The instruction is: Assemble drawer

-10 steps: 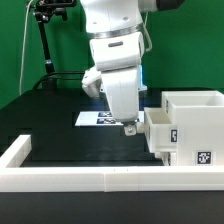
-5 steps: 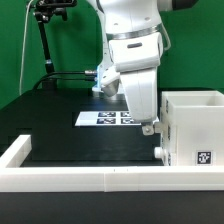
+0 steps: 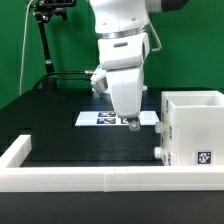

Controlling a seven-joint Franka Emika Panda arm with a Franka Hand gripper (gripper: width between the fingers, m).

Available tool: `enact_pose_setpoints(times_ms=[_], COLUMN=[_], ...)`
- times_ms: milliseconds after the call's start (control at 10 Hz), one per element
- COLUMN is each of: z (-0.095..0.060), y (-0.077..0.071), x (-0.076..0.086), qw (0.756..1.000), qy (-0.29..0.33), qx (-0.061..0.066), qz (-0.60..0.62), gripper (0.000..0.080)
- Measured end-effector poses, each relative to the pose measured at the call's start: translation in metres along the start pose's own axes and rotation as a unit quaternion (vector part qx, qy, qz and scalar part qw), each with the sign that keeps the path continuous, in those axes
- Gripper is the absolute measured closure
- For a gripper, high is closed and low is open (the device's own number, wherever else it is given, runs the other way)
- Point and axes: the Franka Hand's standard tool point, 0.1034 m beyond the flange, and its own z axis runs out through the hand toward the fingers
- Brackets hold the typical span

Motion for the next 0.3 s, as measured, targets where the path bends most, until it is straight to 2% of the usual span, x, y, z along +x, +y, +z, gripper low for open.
enact_pose_setpoints(times_ms=[100, 300], z=[0.0027, 0.0034], y=[-0.0084, -0.0077], x=[-0.0040, -0.0044], qw=[1.000, 1.000], qy=[-0.002, -0.001], qx=[0.000, 0.001], qz=[0.004, 0.004], gripper=[0.0151, 0.0151])
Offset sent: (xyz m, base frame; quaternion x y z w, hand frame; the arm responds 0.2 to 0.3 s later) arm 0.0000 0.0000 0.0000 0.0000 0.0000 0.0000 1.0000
